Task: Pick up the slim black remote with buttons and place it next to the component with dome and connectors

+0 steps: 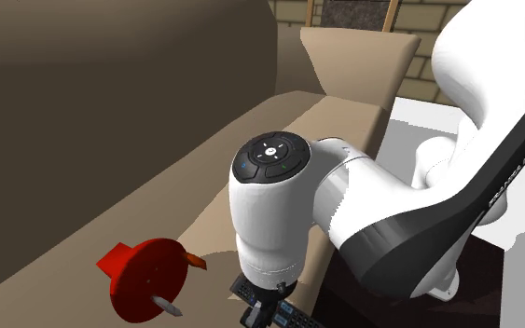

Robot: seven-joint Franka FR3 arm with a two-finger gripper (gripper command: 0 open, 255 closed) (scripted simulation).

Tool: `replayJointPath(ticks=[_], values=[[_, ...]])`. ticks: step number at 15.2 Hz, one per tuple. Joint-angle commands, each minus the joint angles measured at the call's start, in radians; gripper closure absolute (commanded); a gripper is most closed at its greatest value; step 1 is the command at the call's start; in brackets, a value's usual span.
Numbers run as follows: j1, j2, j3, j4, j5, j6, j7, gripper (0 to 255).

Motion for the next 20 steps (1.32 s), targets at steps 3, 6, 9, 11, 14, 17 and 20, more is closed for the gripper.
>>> replayJointPath(ticks=[3, 6, 9, 11, 14, 17, 20], values=[[0.0, 0.003, 0.001, -0.002, -0.002, 0.005, 0.002, 255], [0.0, 0.003, 0.001, -0.002, -0.002, 0.005, 0.002, 0], [0.0, 0.003, 0.001, -0.002, -0.002, 0.005, 0.002, 0], [0.0, 0.003, 0.001, -0.002, -0.002, 0.005, 0.002, 0], [0.001, -0.048, -0.014, 0.062, 0.027, -0.101, -0.022, 0], [0.001, -0.058, -0.018, 0.08, 0.032, -0.128, -0.027, 0], [0.001, -0.058, -0.018, 0.08, 0.032, -0.128, -0.027, 0]])
